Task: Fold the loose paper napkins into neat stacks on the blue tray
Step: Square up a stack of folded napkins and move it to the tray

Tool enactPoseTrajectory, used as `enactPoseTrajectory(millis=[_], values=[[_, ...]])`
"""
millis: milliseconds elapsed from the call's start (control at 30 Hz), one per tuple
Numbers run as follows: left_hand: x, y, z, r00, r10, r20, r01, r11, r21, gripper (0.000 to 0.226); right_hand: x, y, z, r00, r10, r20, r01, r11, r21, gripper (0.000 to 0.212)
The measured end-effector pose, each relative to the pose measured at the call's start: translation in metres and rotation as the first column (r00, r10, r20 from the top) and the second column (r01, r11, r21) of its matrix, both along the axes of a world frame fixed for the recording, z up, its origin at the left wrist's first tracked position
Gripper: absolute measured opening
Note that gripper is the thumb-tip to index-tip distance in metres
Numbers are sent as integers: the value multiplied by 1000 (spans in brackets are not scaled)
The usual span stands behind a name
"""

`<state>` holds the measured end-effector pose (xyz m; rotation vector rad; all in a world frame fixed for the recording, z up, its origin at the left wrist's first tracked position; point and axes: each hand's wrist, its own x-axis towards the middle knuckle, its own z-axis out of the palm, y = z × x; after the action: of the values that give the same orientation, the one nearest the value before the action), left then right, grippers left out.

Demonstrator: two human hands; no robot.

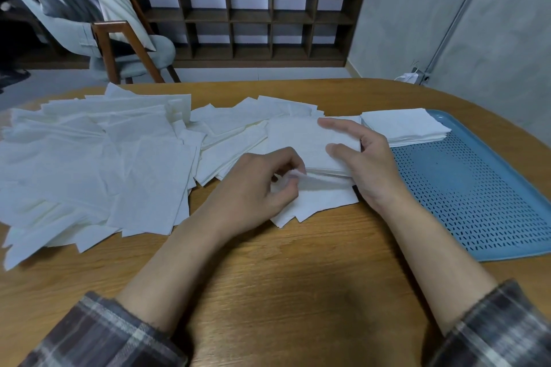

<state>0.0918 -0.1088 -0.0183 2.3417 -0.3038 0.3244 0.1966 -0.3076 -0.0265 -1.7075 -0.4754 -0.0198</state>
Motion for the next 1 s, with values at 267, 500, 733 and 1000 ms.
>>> enactPoseTrajectory(millis=[267,500,733,1000], values=[[5,-7,-18,996,-87,7,82,967,242,13,0,-2,1,1000,-20,3,20,1000,-4,43],[-5,-7,-2,988,-109,-111,128,975,183,19,-1,-3,4,998,-68,-9,68,998,15,43],[1,-4,-7,997,-46,-54,53,989,140,21,-1,-1,4,995,-94,27,94,995,19,44],[11,-8,-22,987,107,122,-114,992,47,9,-3,0,5,995,-94,21,93,995,23,44]])
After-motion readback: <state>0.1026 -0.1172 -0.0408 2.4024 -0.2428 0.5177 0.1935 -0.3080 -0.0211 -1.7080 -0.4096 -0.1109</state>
